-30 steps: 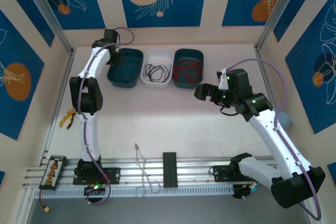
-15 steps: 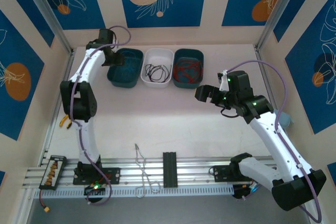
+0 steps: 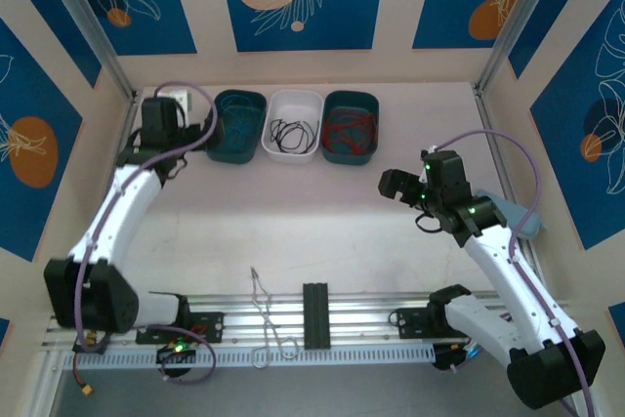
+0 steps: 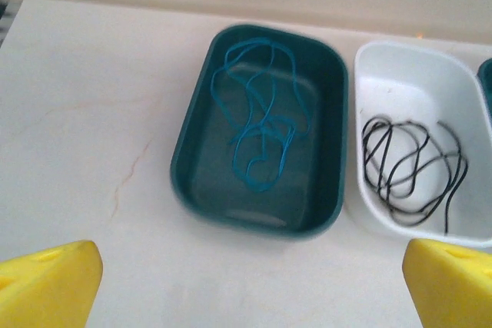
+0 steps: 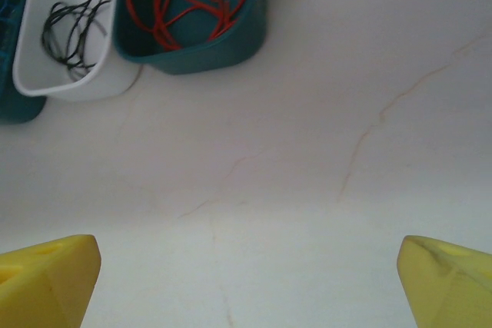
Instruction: Untangle the cables
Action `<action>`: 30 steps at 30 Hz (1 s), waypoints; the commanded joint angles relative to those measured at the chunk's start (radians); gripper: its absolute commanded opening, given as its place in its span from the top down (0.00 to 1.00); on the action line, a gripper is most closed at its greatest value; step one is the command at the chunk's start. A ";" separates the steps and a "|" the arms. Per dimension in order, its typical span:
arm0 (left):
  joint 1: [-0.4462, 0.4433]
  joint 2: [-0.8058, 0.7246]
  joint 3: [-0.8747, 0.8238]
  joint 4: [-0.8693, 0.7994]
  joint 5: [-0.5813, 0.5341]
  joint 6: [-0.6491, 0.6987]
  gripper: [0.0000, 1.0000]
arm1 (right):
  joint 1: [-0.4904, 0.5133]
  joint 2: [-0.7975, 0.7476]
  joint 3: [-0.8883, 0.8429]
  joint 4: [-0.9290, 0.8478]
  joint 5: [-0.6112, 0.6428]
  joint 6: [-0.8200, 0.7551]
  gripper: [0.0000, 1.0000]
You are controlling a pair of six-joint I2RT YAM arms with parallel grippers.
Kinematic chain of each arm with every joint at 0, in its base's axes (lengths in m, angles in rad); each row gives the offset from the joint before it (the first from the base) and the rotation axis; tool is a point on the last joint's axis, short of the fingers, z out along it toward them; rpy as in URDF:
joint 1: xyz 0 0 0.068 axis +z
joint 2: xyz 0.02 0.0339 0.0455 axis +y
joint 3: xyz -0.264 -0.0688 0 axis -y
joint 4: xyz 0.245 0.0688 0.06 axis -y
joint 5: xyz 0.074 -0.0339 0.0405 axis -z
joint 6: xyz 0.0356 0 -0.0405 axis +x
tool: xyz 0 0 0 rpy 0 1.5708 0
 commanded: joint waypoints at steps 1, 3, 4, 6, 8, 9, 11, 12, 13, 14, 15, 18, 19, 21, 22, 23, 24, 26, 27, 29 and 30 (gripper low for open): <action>-0.001 -0.147 -0.210 0.196 -0.084 -0.046 0.00 | -0.014 -0.045 -0.063 0.101 0.102 -0.030 0.01; -0.001 -0.241 -0.340 0.277 -0.128 -0.048 0.00 | -0.020 -0.063 -0.104 0.142 0.134 -0.055 0.01; -0.001 -0.284 -0.400 0.308 -0.140 -0.044 0.00 | -0.023 -0.071 -0.124 0.166 0.149 -0.071 0.01; -0.001 -0.350 -0.495 0.354 -0.159 -0.024 0.00 | -0.027 -0.080 -0.163 0.216 0.172 -0.110 0.01; -0.001 -0.404 -0.577 0.387 -0.185 -0.006 0.00 | -0.033 -0.079 -0.200 0.268 0.200 -0.146 0.01; -0.001 -0.423 -0.609 0.399 -0.200 0.003 0.00 | -0.035 -0.077 -0.216 0.291 0.208 -0.159 0.01; -0.001 -0.467 -0.680 0.440 -0.237 0.020 0.00 | -0.038 -0.075 -0.253 0.350 0.226 -0.203 0.01; -0.001 -0.481 -0.709 0.463 -0.257 0.030 0.00 | -0.041 -0.075 -0.270 0.376 0.229 -0.220 0.01; -0.001 -0.495 -0.745 0.495 -0.280 0.039 0.00 | -0.046 -0.076 -0.289 0.407 0.231 -0.240 0.01; -0.001 -0.505 -0.774 0.527 -0.297 0.047 0.00 | -0.049 -0.077 -0.306 0.436 0.230 -0.256 0.01; -0.001 -0.511 -0.806 0.565 -0.311 0.055 0.00 | -0.052 -0.077 -0.328 0.472 0.227 -0.274 0.01; 0.003 -0.492 -0.873 0.676 -0.322 0.087 0.00 | -0.065 -0.079 -0.390 0.582 0.218 -0.322 0.01; 0.005 -0.475 -0.881 0.699 -0.312 0.100 0.00 | -0.070 -0.079 -0.410 0.619 0.212 -0.333 0.01; 0.007 -0.430 -0.888 0.747 -0.299 0.123 0.00 | -0.086 -0.077 -0.443 0.680 0.196 -0.348 0.01; 0.009 -0.397 -0.891 0.782 -0.292 0.134 0.00 | -0.098 -0.077 -0.459 0.706 0.183 -0.354 0.01; 0.012 -0.370 -0.895 0.818 -0.284 0.141 0.00 | -0.108 -0.075 -0.472 0.728 0.174 -0.358 0.01; 0.015 -0.334 -0.903 0.866 -0.270 0.153 0.00 | -0.122 -0.073 -0.483 0.749 0.164 -0.361 0.01; 0.019 -0.266 -0.920 0.962 -0.250 0.178 0.00 | -0.151 -0.062 -0.499 0.780 0.143 -0.364 0.01; 0.021 -0.242 -0.911 0.979 -0.237 0.181 0.00 | -0.168 -0.053 -0.508 0.797 0.131 -0.365 0.01; 0.024 -0.204 -0.908 1.026 -0.205 0.203 0.00 | -0.199 -0.030 -0.521 0.839 0.106 -0.370 0.01; 0.026 -0.188 -0.911 1.055 -0.193 0.210 0.00 | -0.216 -0.012 -0.531 0.867 0.091 -0.372 0.01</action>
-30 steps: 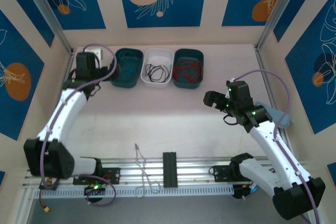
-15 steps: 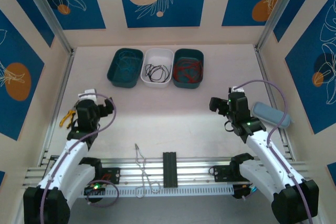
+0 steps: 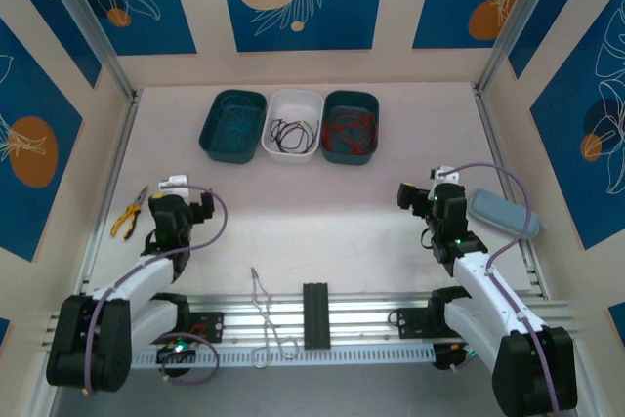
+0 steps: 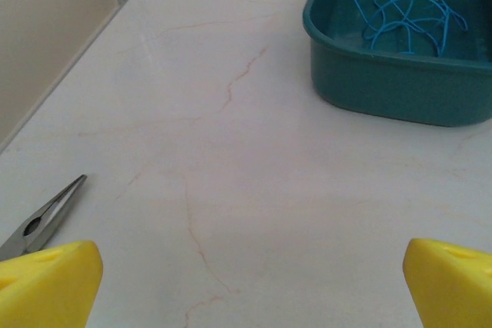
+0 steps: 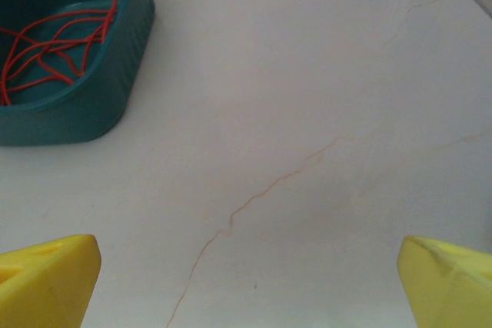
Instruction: Untangle the cables
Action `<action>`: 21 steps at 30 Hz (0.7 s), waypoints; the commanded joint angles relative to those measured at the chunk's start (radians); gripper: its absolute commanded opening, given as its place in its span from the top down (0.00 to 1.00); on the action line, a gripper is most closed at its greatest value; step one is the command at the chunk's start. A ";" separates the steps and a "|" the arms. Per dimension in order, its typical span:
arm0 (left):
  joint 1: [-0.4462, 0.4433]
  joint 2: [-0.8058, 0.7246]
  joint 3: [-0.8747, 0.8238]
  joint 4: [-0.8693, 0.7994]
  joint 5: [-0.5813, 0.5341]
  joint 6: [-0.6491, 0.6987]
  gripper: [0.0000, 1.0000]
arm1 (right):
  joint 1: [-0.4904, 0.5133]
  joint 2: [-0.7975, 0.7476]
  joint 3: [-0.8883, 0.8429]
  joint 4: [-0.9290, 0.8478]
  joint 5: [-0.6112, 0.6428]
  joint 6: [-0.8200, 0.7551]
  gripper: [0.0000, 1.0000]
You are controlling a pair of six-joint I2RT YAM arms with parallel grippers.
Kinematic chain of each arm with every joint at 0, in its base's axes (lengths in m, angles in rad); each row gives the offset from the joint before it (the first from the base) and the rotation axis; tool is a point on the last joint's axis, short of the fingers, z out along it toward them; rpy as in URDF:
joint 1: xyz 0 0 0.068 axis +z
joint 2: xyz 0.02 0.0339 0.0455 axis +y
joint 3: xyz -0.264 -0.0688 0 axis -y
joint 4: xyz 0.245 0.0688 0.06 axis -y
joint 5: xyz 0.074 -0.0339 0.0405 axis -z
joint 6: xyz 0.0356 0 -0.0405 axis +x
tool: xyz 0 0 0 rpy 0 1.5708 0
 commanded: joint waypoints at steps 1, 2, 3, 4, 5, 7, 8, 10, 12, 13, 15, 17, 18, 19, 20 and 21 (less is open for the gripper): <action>0.018 0.041 -0.013 0.193 0.060 0.051 0.00 | -0.043 0.040 -0.029 0.148 -0.065 -0.028 0.01; 0.019 0.056 -0.013 0.216 0.072 0.056 0.00 | -0.052 0.052 -0.032 0.165 -0.074 -0.029 0.01; 0.020 0.071 -0.015 0.241 0.082 0.060 0.00 | -0.060 0.066 -0.035 0.186 -0.085 -0.030 0.01; 0.022 0.091 -0.016 0.272 0.092 0.062 0.00 | -0.066 0.080 -0.038 0.208 -0.093 -0.030 0.01; 0.022 0.109 -0.019 0.303 0.101 0.062 0.00 | -0.071 0.093 -0.041 0.232 -0.099 -0.030 0.01; 0.028 0.159 -0.025 0.393 0.120 0.062 0.00 | -0.079 0.132 -0.042 0.281 -0.113 -0.036 0.01; 0.029 0.187 -0.026 0.434 0.129 0.062 0.00 | -0.083 0.148 -0.040 0.299 -0.119 -0.040 0.01; 0.032 0.255 -0.030 0.538 0.152 0.058 0.00 | -0.086 0.195 -0.030 0.331 -0.133 -0.052 0.01; 0.034 0.337 -0.026 0.627 0.172 0.050 0.00 | -0.087 0.238 -0.020 0.360 -0.141 -0.063 0.01; 0.036 0.384 -0.024 0.676 0.184 0.052 0.00 | -0.087 0.262 -0.017 0.377 -0.145 -0.066 0.01; 0.036 0.482 -0.030 0.781 0.197 0.054 0.00 | -0.087 0.297 -0.001 0.386 -0.150 -0.069 0.01; 0.040 0.557 -0.036 0.869 0.203 0.050 0.00 | -0.088 0.327 0.015 0.394 -0.160 -0.078 0.01; 0.046 0.566 -0.026 0.864 0.212 0.050 0.00 | -0.089 0.343 0.022 0.408 -0.165 -0.083 0.01; 0.052 0.553 -0.020 0.830 0.228 0.048 0.00 | -0.090 0.358 0.026 0.423 -0.171 -0.088 0.01; 0.053 0.542 -0.008 0.793 0.235 0.045 0.00 | -0.091 0.371 0.028 0.440 -0.178 -0.094 0.01; 0.057 0.535 0.007 0.758 0.250 0.047 0.00 | -0.090 0.386 0.031 0.463 -0.187 -0.102 0.01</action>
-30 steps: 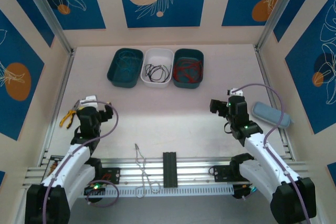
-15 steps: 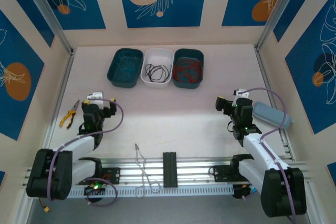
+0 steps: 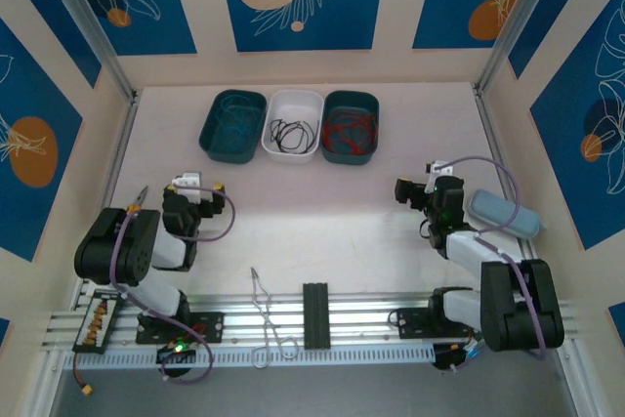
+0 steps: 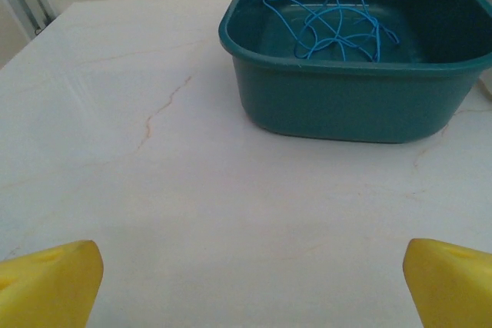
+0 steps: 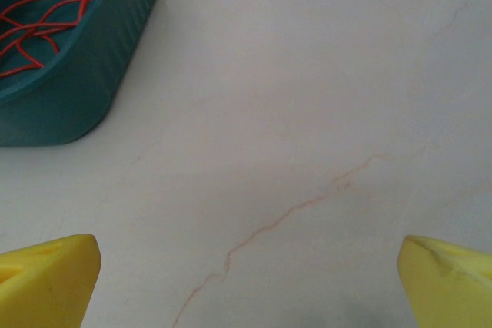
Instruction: Untangle the cables
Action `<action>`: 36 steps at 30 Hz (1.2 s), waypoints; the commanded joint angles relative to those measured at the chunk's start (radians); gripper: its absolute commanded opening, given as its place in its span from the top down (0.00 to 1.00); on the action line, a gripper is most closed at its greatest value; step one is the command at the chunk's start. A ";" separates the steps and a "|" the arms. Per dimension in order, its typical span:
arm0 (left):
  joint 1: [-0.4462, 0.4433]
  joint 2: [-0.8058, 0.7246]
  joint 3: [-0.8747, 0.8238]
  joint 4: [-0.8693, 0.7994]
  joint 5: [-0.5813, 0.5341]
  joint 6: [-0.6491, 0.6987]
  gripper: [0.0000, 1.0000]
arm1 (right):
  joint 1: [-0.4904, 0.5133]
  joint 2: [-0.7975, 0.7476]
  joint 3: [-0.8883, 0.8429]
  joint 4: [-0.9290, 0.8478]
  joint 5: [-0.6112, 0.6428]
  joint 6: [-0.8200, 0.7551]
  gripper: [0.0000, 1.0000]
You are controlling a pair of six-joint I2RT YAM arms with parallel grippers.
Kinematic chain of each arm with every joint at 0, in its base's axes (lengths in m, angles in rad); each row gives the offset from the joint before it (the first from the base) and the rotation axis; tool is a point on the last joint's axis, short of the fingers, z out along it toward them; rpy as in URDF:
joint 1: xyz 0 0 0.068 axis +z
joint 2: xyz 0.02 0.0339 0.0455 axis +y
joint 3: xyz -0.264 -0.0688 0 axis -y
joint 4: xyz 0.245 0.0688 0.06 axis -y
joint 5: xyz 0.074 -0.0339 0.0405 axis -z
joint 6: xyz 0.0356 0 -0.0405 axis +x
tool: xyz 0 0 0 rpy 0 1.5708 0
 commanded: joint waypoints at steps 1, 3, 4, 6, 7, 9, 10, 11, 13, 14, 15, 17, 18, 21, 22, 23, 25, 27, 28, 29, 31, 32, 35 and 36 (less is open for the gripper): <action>0.021 -0.025 0.048 0.025 0.079 0.000 0.00 | -0.004 0.041 0.040 0.124 -0.046 -0.043 0.01; 0.021 -0.038 0.097 -0.085 0.118 0.014 0.00 | -0.004 0.072 0.044 0.171 -0.072 -0.057 0.01; 0.022 -0.037 0.130 -0.144 0.144 0.025 0.00 | -0.004 0.089 0.047 0.194 -0.087 -0.065 0.01; 0.021 -0.042 0.193 -0.278 0.195 0.047 0.00 | -0.004 0.116 0.051 0.236 -0.110 -0.077 0.01; 0.022 -0.040 0.206 -0.305 0.200 0.048 0.00 | -0.004 0.128 0.052 0.255 -0.117 -0.081 0.01; 0.026 -0.041 0.194 -0.282 0.191 0.038 0.00 | -0.009 0.172 0.045 0.317 -0.138 -0.080 0.01; 0.026 -0.040 0.203 -0.295 0.195 0.042 0.00 | -0.011 0.207 0.038 0.367 -0.150 -0.079 0.01; 0.026 -0.040 0.204 -0.301 0.193 0.043 0.00 | -0.010 0.243 0.031 0.410 -0.159 -0.079 0.01; 0.026 -0.040 0.203 -0.295 0.193 0.042 0.00 | -0.009 0.332 0.028 0.510 -0.172 -0.081 0.01; 0.026 -0.040 0.203 -0.294 0.192 0.043 0.00 | -0.009 0.330 0.039 0.489 -0.170 -0.083 0.01; 0.026 -0.040 0.202 -0.294 0.192 0.043 0.00 | -0.013 0.304 0.065 0.386 -0.174 -0.087 0.01; 0.026 -0.041 0.201 -0.294 0.191 0.042 0.00 | -0.025 0.328 0.103 0.355 -0.179 -0.066 0.01; 0.026 -0.040 0.203 -0.295 0.190 0.044 0.00 | -0.030 0.314 0.104 0.327 -0.188 -0.067 0.01; 0.026 -0.042 0.203 -0.295 0.190 0.044 0.00 | -0.032 0.317 0.107 0.328 -0.195 -0.065 0.01; 0.026 -0.040 0.201 -0.296 0.190 0.044 0.00 | -0.032 0.322 0.104 0.343 -0.193 -0.067 0.01; 0.026 -0.041 0.202 -0.296 0.190 0.044 0.00 | -0.031 0.318 0.107 0.328 -0.193 -0.067 0.01; 0.025 -0.041 0.203 -0.295 0.190 0.044 0.00 | -0.030 0.319 0.107 0.333 -0.192 -0.066 0.01; 0.026 -0.041 0.203 -0.295 0.190 0.044 0.00 | -0.030 0.320 0.105 0.336 -0.190 -0.069 0.01; 0.025 -0.041 0.203 -0.296 0.190 0.044 0.00 | -0.030 0.319 0.105 0.333 -0.189 -0.069 0.01; 0.026 -0.041 0.203 -0.295 0.190 0.044 0.00 | -0.030 0.319 0.105 0.337 -0.189 -0.069 0.01; 0.025 -0.041 0.202 -0.295 0.190 0.044 0.00 | -0.029 0.319 0.105 0.336 -0.189 -0.069 0.01; 0.026 -0.042 0.202 -0.296 0.190 0.044 0.00 | -0.029 0.319 0.104 0.337 -0.189 -0.069 0.01; 0.025 -0.040 0.204 -0.298 0.190 0.043 0.00 | -0.030 0.319 0.105 0.336 -0.188 -0.069 0.01; 0.027 -0.040 0.203 -0.298 0.190 0.043 0.00 | -0.029 0.319 0.105 0.336 -0.188 -0.069 0.01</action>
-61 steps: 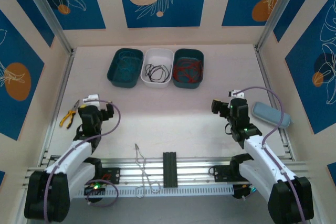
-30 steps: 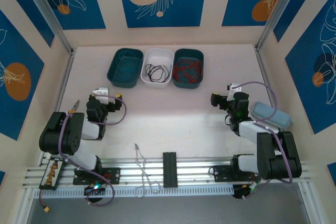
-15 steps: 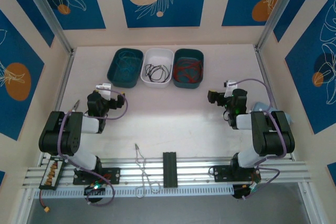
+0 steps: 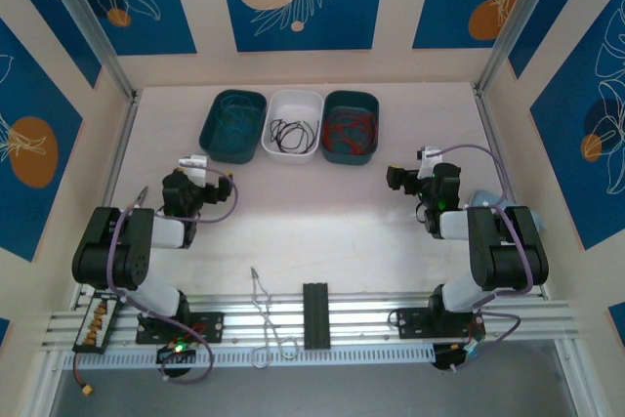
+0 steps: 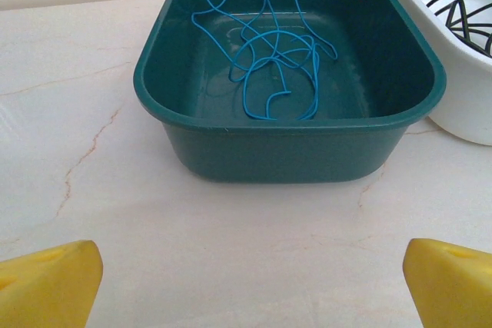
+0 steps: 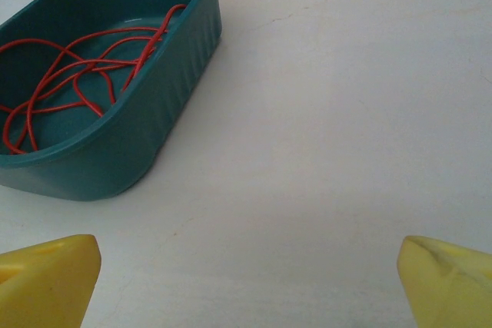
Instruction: Untangle the cables
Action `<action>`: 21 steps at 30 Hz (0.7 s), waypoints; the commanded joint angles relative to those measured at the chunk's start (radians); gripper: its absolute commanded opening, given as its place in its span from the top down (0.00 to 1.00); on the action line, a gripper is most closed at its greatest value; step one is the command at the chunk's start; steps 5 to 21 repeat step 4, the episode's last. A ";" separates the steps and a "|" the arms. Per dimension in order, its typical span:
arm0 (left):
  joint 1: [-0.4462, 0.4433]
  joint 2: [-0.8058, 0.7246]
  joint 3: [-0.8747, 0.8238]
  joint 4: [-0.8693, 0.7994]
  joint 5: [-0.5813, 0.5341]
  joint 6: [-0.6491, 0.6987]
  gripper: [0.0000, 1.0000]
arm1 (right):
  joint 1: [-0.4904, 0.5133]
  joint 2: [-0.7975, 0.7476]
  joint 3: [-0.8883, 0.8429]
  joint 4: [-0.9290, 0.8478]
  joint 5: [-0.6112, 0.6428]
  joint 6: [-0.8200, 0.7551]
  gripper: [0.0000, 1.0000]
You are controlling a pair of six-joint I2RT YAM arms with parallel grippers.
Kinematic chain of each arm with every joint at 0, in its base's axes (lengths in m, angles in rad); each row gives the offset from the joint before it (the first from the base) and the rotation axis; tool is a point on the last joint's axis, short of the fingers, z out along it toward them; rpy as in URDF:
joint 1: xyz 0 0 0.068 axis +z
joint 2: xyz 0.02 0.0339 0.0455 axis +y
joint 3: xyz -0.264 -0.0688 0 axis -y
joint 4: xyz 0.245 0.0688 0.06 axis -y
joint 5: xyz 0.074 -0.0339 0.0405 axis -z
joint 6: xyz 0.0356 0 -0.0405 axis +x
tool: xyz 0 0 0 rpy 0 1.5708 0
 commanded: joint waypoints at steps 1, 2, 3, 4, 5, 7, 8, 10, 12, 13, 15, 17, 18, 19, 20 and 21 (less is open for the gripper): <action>0.013 -0.014 0.007 -0.004 0.022 0.011 0.00 | -0.001 -0.003 0.011 0.008 -0.013 -0.005 0.01; 0.013 -0.014 0.007 -0.003 0.022 0.011 0.00 | -0.001 -0.003 0.011 0.009 -0.013 -0.005 0.01; 0.013 -0.014 0.005 -0.002 0.022 0.011 0.00 | -0.001 -0.003 0.011 0.008 -0.012 -0.006 0.01; 0.013 -0.014 0.005 -0.001 0.022 0.011 0.00 | 0.000 -0.003 0.010 0.009 -0.011 -0.006 0.01; 0.013 -0.014 0.005 -0.001 0.022 0.011 0.00 | 0.000 -0.003 0.010 0.009 -0.011 -0.006 0.01; 0.013 -0.014 0.005 -0.001 0.022 0.011 0.00 | 0.000 -0.003 0.010 0.009 -0.011 -0.006 0.01; 0.013 -0.014 0.005 -0.001 0.022 0.011 0.00 | 0.000 -0.003 0.010 0.009 -0.011 -0.006 0.01; 0.013 -0.014 0.005 -0.001 0.022 0.011 0.00 | 0.000 -0.003 0.010 0.009 -0.011 -0.006 0.01; 0.013 -0.014 0.005 -0.001 0.022 0.011 0.00 | 0.000 -0.003 0.010 0.009 -0.011 -0.006 0.01; 0.013 -0.014 0.005 -0.001 0.022 0.011 0.00 | 0.000 -0.003 0.010 0.009 -0.011 -0.006 0.01; 0.013 -0.014 0.005 -0.001 0.022 0.011 0.00 | 0.000 -0.003 0.010 0.009 -0.011 -0.006 0.01; 0.013 -0.014 0.005 -0.001 0.022 0.011 0.00 | 0.000 -0.003 0.010 0.009 -0.011 -0.006 0.01; 0.013 -0.014 0.005 -0.001 0.022 0.011 0.00 | 0.000 -0.003 0.010 0.009 -0.011 -0.006 0.01; 0.013 -0.014 0.005 -0.001 0.022 0.011 0.00 | 0.000 -0.003 0.010 0.009 -0.011 -0.006 0.01; 0.013 -0.014 0.005 -0.001 0.022 0.011 0.00 | 0.000 -0.003 0.010 0.009 -0.011 -0.006 0.01; 0.013 -0.014 0.005 -0.001 0.022 0.011 0.00 | 0.000 -0.003 0.010 0.009 -0.011 -0.006 0.01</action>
